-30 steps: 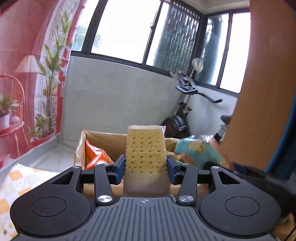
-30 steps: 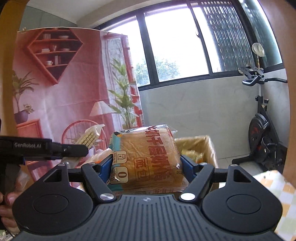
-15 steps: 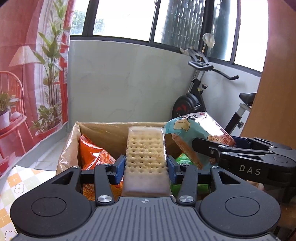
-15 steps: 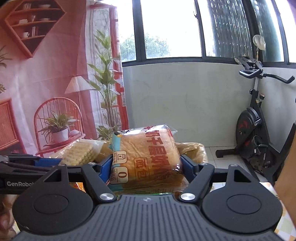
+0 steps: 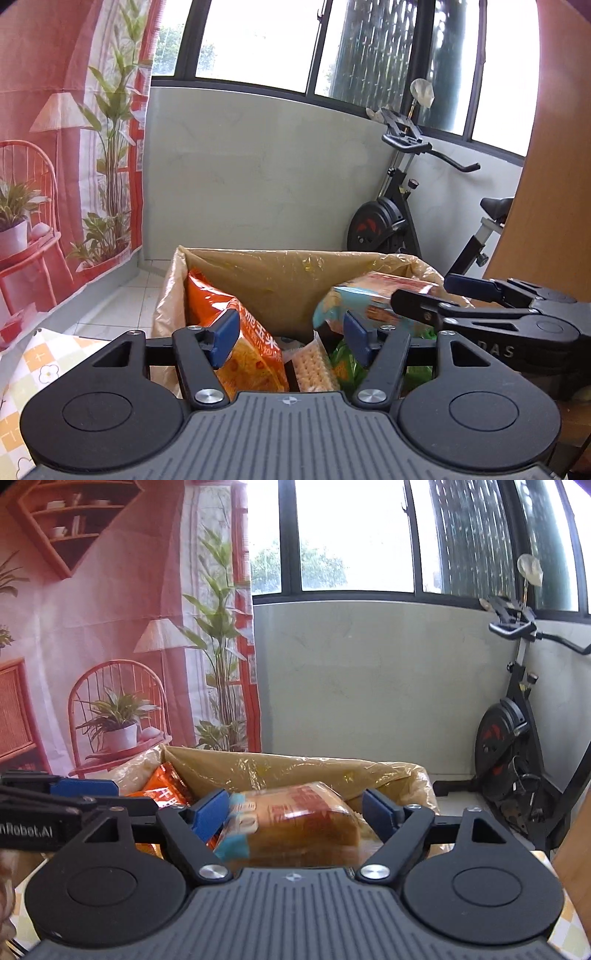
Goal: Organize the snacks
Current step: 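Open both tools to drop the cracker bar and bread pack into the box, then move the left tool to the small brown snack packet while the right tool reaches the silver packet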
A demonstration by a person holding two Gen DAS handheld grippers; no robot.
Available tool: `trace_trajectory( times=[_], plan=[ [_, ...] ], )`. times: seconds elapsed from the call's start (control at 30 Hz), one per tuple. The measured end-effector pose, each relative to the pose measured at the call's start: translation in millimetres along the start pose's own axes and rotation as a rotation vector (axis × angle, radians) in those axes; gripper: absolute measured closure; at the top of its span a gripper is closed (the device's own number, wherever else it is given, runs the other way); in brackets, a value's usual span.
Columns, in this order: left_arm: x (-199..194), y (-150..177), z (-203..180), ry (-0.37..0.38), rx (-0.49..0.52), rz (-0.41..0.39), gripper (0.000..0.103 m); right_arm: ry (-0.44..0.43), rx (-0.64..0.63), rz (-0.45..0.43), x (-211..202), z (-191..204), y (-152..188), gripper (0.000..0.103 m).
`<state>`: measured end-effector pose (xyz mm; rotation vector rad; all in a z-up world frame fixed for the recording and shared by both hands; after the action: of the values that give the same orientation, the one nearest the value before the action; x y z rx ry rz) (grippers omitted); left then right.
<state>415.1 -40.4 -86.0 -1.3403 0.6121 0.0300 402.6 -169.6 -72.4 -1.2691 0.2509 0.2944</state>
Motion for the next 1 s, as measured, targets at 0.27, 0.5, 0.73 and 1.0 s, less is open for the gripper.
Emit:
trace_trajectory(
  times=[0.27,0.5,0.73,1.0],
  plan=[
    [-45,13,3,0.028,-0.02,-0.014,0.038,-0.079,0.045,-0.033,-52,4,9,0.021],
    [-84,52,12,0.017,-0.04,0.023,0.038,-0.126,0.09,-0.06,-103,-3,35,0.021],
    [-99,107,24,0.008,-0.084,0.089,0.038,-0.081,0.098,0.006,-135,-25,104,0.021],
    [-95,154,24,0.004,-0.112,0.162,0.038,-0.022,0.095,0.162,-146,-48,191,0.024]
  ],
)
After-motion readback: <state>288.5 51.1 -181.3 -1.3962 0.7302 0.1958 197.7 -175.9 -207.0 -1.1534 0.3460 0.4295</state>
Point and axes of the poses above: each gripper's, at about its wrist camera, not at the fingertips, and x roughly the way its jaws point, z to its left, y to its underside, the point moved 10 cm from there along x, roughly the way its jaws point, and after that the axes turned 15 degrees about x, right-handed, at the moved point
